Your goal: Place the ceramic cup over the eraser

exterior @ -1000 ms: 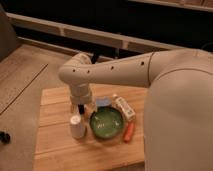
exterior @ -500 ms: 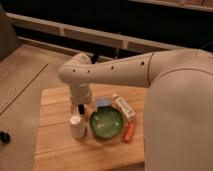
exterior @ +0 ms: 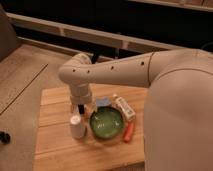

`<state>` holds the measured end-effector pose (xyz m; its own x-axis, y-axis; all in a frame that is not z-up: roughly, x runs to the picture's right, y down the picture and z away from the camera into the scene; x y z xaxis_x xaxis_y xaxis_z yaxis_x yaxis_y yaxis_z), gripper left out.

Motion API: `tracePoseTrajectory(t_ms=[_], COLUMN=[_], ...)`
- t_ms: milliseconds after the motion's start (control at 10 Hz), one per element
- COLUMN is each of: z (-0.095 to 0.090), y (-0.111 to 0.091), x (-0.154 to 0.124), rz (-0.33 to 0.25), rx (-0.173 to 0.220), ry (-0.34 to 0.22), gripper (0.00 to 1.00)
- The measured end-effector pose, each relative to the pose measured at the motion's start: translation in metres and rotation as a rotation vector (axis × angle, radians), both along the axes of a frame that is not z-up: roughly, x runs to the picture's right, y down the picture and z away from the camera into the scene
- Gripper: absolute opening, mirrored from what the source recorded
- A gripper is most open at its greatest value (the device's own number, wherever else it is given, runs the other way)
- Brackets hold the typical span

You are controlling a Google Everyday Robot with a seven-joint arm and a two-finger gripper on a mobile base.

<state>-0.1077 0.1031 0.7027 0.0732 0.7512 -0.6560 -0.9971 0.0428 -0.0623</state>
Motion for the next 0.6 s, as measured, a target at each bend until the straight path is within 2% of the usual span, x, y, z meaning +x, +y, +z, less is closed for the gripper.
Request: tracePoseTrajectory(t_ms=[500,600], z=[0.0007,0.0015], y=[-0.0008,-0.0004], x=[-0.0005,-0.0057], rz=[-0.007,-0.043], rx=[0.006,0.018], ry=[-0.006,-0.031], gripper=[0.65,0.65])
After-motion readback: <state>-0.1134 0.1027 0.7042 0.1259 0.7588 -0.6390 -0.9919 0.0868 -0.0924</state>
